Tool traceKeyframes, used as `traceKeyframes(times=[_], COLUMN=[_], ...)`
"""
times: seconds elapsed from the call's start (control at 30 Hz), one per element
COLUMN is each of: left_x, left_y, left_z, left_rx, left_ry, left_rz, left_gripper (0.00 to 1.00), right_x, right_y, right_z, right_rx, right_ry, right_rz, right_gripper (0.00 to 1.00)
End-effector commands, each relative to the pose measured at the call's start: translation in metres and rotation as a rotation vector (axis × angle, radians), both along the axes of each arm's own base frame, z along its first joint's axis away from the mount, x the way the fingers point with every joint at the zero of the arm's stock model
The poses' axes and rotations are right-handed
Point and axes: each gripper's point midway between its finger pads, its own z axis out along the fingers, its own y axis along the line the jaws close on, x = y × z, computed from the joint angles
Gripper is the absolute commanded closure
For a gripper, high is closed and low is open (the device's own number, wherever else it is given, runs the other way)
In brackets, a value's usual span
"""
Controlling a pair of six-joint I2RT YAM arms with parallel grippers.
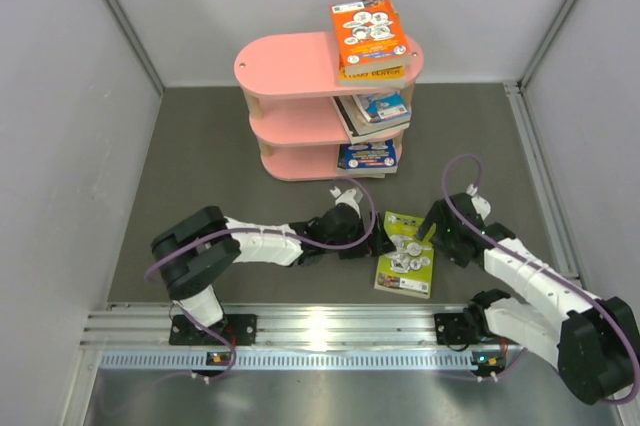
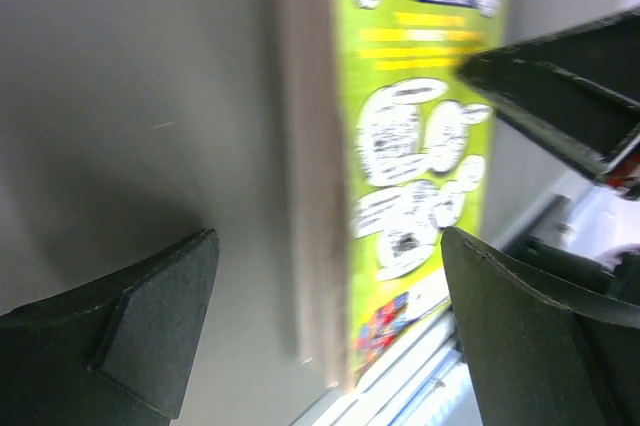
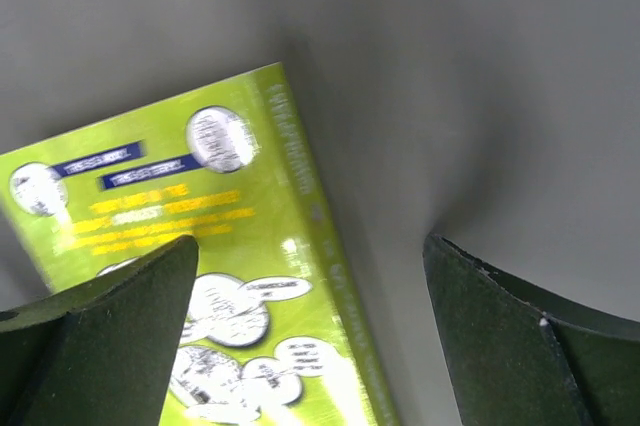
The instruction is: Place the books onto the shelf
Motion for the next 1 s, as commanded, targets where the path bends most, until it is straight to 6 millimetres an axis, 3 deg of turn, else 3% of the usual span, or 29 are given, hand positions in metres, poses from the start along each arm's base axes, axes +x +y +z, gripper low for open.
traceKeyframes(times=[0.0, 0.13, 0.23, 0.27, 0.3, 0.33, 0.37, 0.43, 0.47, 0.53, 0.57, 0.67, 0.7, 0.8, 0.97], left_x=[-0.013, -0.029, -0.035, -0.041, -0.04, -0.042, -0.047, -0.047, -0.049, -0.049, -0.05, -0.052, -0.052, -0.051, -0.046], left_y=[-0.026, -0.034, -0.04, -0.039, -0.044, -0.046, -0.046, -0.051, -0.051, -0.052, -0.051, -0.049, -0.049, -0.044, -0.033], left_z=[-0.001, -0.012, -0.013, -0.022, -0.011, -0.007, -0.014, 0.002, -0.002, 0.009, 0.006, 0.006, 0.006, 0.009, 0.019], left_rx=[-0.132, -0.267, -0.366, -0.373, -0.441, -0.475, -0.484, -0.58, -0.591, -0.652, -0.653, -0.659, -0.659, -0.65, -0.597], left_ry=[0.052, 0.16, 0.207, 0.239, 0.22, 0.246, 0.273, 0.269, 0.281, 0.279, 0.286, 0.289, 0.287, 0.265, 0.189], left_rz=[-0.094, -0.099, -0.111, -0.123, -0.138, -0.136, -0.148, -0.167, -0.168, -0.177, -0.175, -0.177, -0.176, -0.164, -0.144], left_gripper=[0.01, 0.01, 0.01, 0.02, 0.03, 0.1, 0.17, 0.3, 0.41, 0.54, 0.65, 0.86, 1.0, 1.0, 1.0], right_x=[-0.013, -0.013, -0.015, -0.024, -0.026, -0.021, -0.028, -0.028, -0.03, -0.032, -0.032, -0.034, -0.034, -0.037, -0.031], right_y=[0.015, 0.029, 0.039, 0.042, 0.045, 0.051, 0.055, 0.06, 0.059, 0.059, 0.059, 0.061, 0.061, 0.061, 0.065], right_z=[-0.013, -0.013, -0.022, -0.031, -0.034, -0.032, -0.038, -0.037, -0.04, -0.039, -0.038, -0.032, -0.031, -0.024, 0.002], right_rx=[0.083, 0.161, 0.219, 0.242, 0.26, 0.292, 0.322, 0.349, 0.349, 0.35, 0.356, 0.372, 0.375, 0.381, 0.393], right_ry=[0.038, 0.017, 0.014, 0.047, 0.054, 0.023, 0.047, 0.035, 0.041, 0.037, 0.028, 0.009, 0.006, 0.001, -0.072], right_rz=[0.049, 0.079, 0.099, 0.108, 0.11, 0.124, 0.137, 0.152, 0.154, 0.158, 0.162, 0.177, 0.18, 0.19, 0.24], right_gripper=[0.06, 0.05, 0.09, 0.1, 0.15, 0.18, 0.26, 0.37, 0.51, 0.66, 0.76, 0.89, 0.92, 0.99, 0.94])
